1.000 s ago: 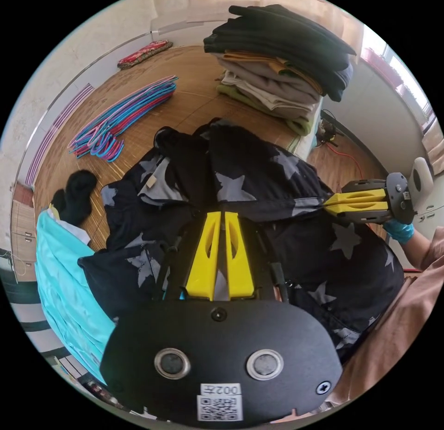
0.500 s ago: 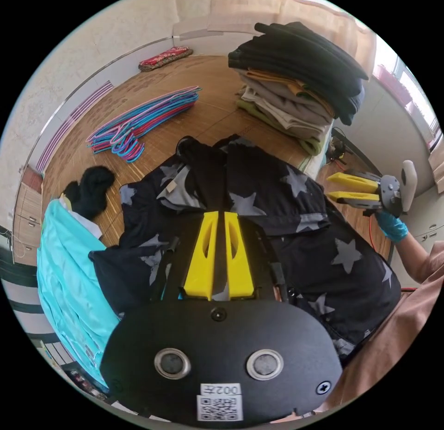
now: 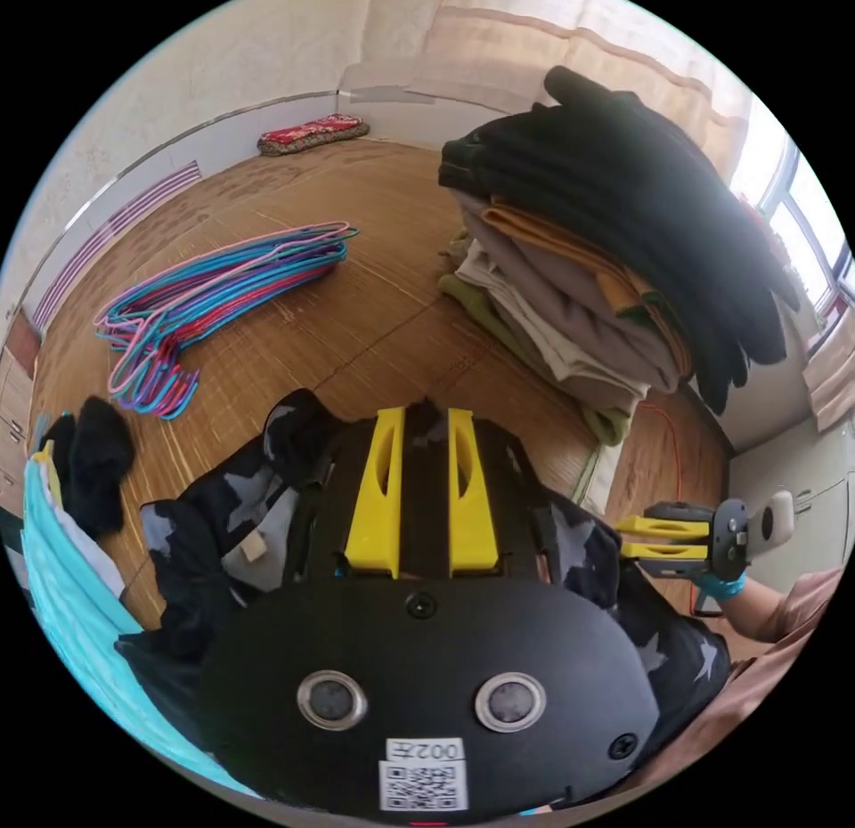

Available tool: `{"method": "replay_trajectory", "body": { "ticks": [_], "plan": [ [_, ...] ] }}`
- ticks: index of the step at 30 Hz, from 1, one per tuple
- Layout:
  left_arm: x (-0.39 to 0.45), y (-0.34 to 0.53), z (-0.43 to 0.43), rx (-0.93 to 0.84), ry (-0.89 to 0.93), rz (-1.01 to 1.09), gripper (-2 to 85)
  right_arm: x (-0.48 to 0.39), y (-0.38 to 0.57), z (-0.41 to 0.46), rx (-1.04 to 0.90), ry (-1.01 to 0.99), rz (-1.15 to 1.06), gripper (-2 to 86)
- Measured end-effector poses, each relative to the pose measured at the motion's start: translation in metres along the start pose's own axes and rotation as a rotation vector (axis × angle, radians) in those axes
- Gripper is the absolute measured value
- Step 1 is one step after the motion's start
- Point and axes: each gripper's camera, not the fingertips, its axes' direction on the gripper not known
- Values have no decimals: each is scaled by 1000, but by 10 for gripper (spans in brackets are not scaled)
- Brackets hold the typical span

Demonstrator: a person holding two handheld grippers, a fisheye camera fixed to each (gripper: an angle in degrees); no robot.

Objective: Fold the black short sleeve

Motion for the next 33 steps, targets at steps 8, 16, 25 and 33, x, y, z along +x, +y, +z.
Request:
{"method": "replay_trajectory", "body": {
  "ticks": [8, 16, 25, 33],
  "plan": [
    [-2, -20, 31, -71, -23, 60, -5, 4, -2, -7, 69, 32, 26, -1],
    [9, -46, 41, -41, -61, 138, -9, 12, -2, -5, 65, 115, 103, -7],
    [-10, -49, 31, 2, -28, 86, 13, 13, -17, -5, 41, 102, 67, -5],
    [-52, -19, -2, 21, -93, 41, 12, 17, -46, -20, -12, 62, -11, -5]
  ]
}}
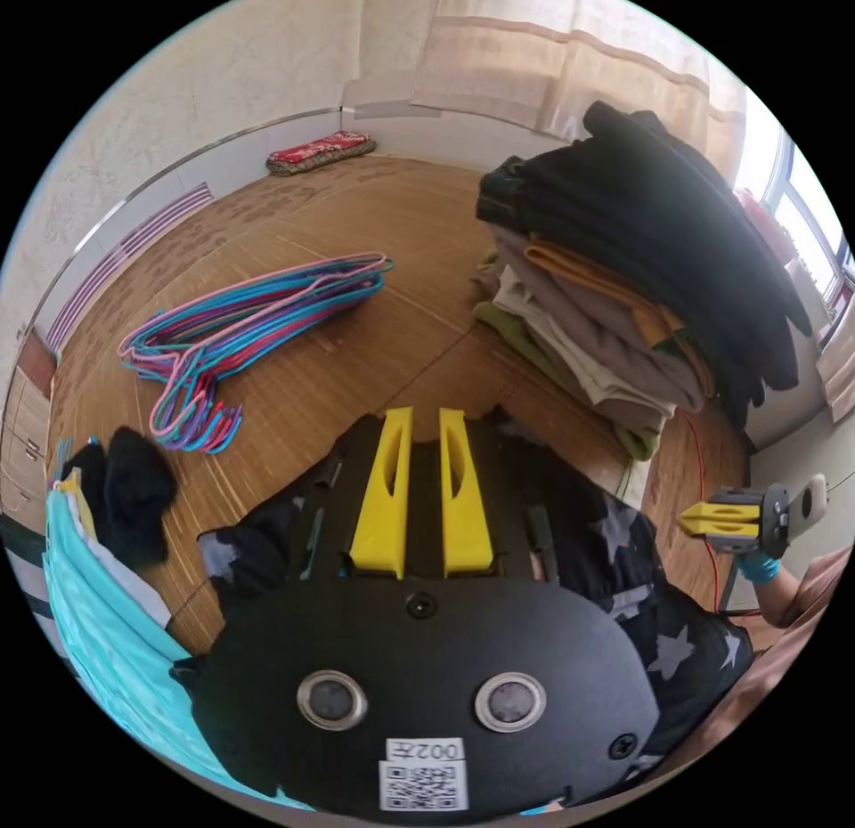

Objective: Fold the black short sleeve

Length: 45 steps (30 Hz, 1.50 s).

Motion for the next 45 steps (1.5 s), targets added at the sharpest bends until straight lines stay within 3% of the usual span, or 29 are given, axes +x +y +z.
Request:
{"method": "replay_trajectory", "body": {
  "ticks": [12, 22, 26, 37, 45],
  "plan": [
    [-16, 20, 35, -56, -56, -80, 25, -22, -106, 34, 88, -1, 16, -3],
    [-22, 28, 38, -42, -59, -56, 23, -31, -200, 146, -125, 179, -3, -8],
    [-27, 32, 39, -37, -49, -57, 21, -27, -217, 173, -187, 146, -8, -8],
    [-36, 47, 27, -56, -51, -77, 20, -30, -225, 176, -182, 155, -56, -6],
    [-15, 112, -23, -81, 95, 97, 20, -33, -196, 114, -110, -26, -68, 28]
  ]
}}
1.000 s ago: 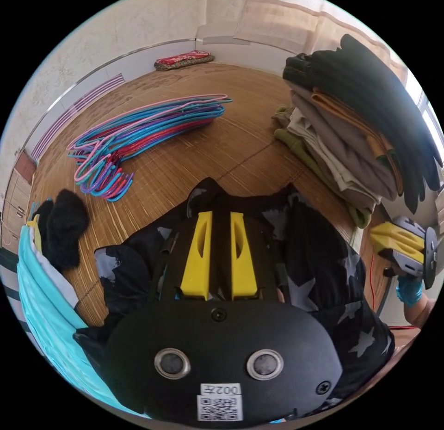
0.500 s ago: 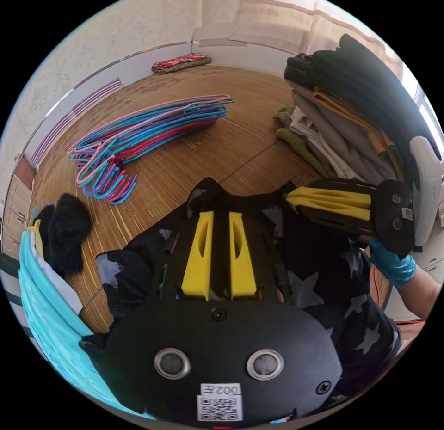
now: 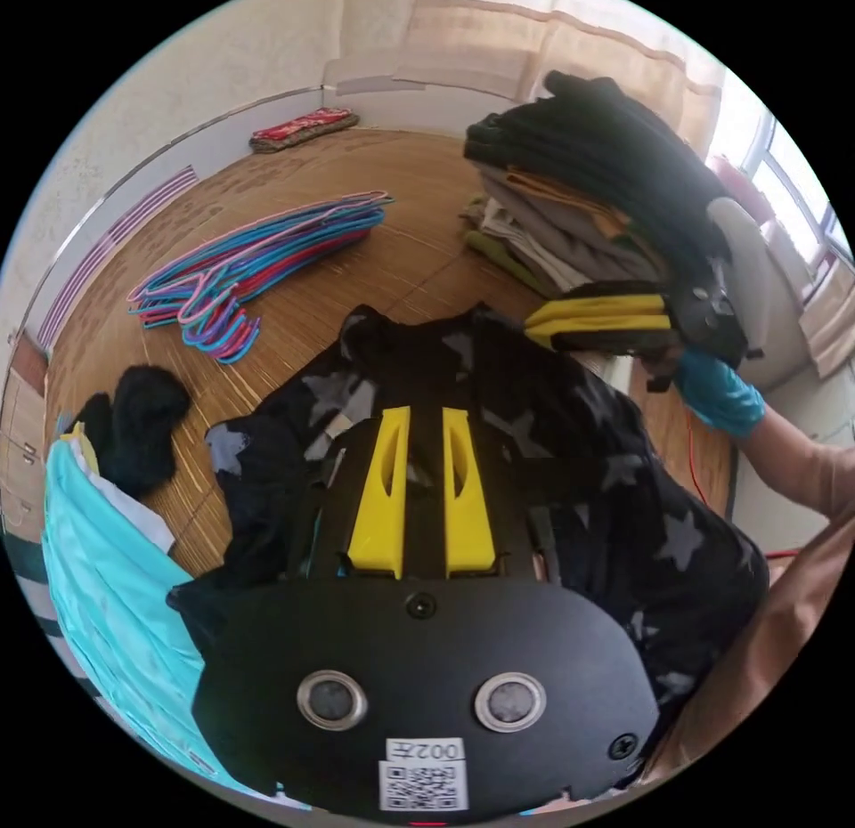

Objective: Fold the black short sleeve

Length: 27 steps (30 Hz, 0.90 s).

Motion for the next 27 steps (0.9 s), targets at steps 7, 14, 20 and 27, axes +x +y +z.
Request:
{"method": "replay_trajectory", "body": {
  "ticks": [7, 14, 20, 27],
  "plan": [
    [35, 44, 5, -57, 35, 118, 16, -33, 67, -45, -11, -36, -6, 44],
    [61, 65, 18, -56, -83, 216, 27, -64, 110, -51, -65, -4, 29, 55],
    [74, 81, 19, -54, -184, 231, 12, -72, 113, -40, -99, -7, 48, 61],
    [83, 102, 23, -41, -203, 226, 26, -81, 117, -32, -144, 35, 27, 60]
  ]
}}
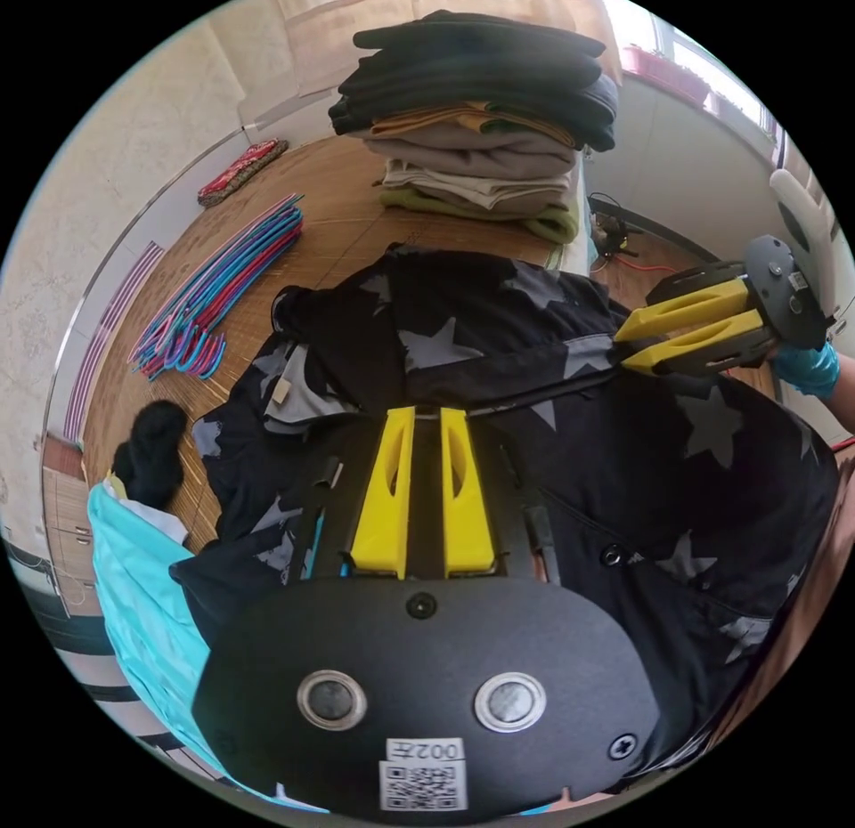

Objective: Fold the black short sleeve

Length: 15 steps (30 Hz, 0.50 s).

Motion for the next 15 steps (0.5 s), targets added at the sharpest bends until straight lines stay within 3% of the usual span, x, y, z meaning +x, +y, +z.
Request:
{"method": "replay_trajectory", "body": {
  "ticks": [15],
  "plan": [
    [28, 56, -8, -26, -27, 28, -10, -8, 32, -16, 43, -81, -14, -7]
  ]
}}
